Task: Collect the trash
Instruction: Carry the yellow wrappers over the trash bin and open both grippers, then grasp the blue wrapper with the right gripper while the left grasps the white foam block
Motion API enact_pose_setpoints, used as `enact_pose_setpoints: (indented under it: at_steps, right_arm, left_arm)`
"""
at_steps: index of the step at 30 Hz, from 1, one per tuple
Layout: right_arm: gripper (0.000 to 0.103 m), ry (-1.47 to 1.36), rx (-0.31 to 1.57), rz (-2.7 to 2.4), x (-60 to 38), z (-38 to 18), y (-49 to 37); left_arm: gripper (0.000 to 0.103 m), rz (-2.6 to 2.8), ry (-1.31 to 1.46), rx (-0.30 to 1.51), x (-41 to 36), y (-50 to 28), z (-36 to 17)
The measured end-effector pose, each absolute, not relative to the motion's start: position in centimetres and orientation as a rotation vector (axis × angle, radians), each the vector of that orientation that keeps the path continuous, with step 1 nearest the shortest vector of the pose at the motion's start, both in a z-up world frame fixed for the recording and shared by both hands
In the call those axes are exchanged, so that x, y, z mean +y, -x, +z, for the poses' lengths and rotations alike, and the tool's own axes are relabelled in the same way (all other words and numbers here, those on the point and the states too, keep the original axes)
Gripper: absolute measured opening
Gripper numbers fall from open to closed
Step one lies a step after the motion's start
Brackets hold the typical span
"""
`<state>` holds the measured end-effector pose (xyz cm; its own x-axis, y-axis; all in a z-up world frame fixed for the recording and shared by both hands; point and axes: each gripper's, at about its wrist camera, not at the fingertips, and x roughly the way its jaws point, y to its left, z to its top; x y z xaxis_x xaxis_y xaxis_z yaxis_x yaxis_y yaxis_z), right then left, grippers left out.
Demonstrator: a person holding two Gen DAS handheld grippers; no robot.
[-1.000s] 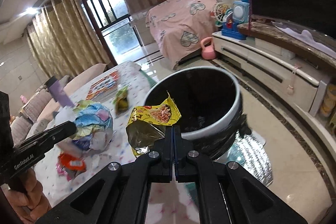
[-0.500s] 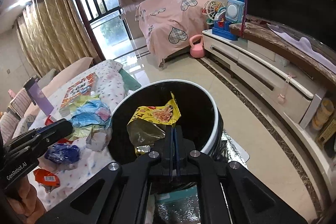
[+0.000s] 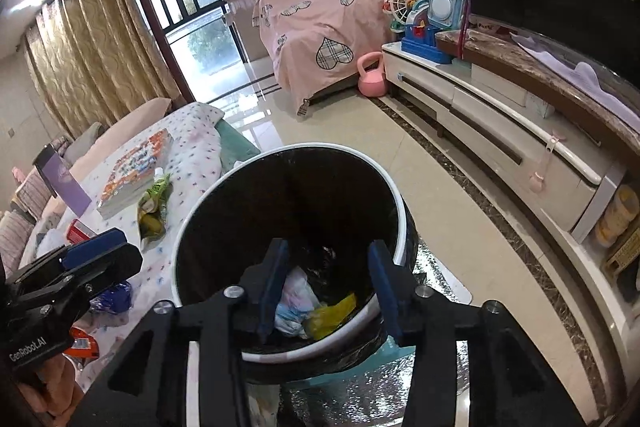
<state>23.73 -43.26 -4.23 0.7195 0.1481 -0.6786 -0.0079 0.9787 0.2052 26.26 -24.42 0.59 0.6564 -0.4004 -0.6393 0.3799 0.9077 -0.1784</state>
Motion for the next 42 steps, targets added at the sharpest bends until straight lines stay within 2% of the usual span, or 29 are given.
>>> enact_pose_setpoints:
  at_steps: [2, 4, 7, 27, 42]
  right_arm:
    - [0.066, -0.205, 0.752, 0.087, -43.2, -4.0, -23.3]
    - [0.077, -0.22, 0.728, 0.096, -42.8, -3.6, -22.4]
    - [0.083, -0.23, 0.704, 0.107, -41.8, -3.3, -21.4]
    - [0.085, -0.261, 0.728, 0.285, -32.1, -4.8, -15.9]
    - [0.085, -0.111, 0.757, 0.451, -25.0, -5.9, -17.9]
  left_arm:
    - [0.061, -0.432, 0.039, 0.721, -23.5, -25.2, 0.8]
    - [0.062, -0.424, 0.053, 0.717, -22.6, -24.4, 1.1]
    - [0.063, -0.412, 0.085, 0.721, -20.8, -22.8, 1.1]
    - [0.063, -0.233, 0.216, 0.735, -7.9, -15.1, -0.5]
    - [0.063, -0.116, 0.252, 0.786, -3.4, -16.5, -2.4]
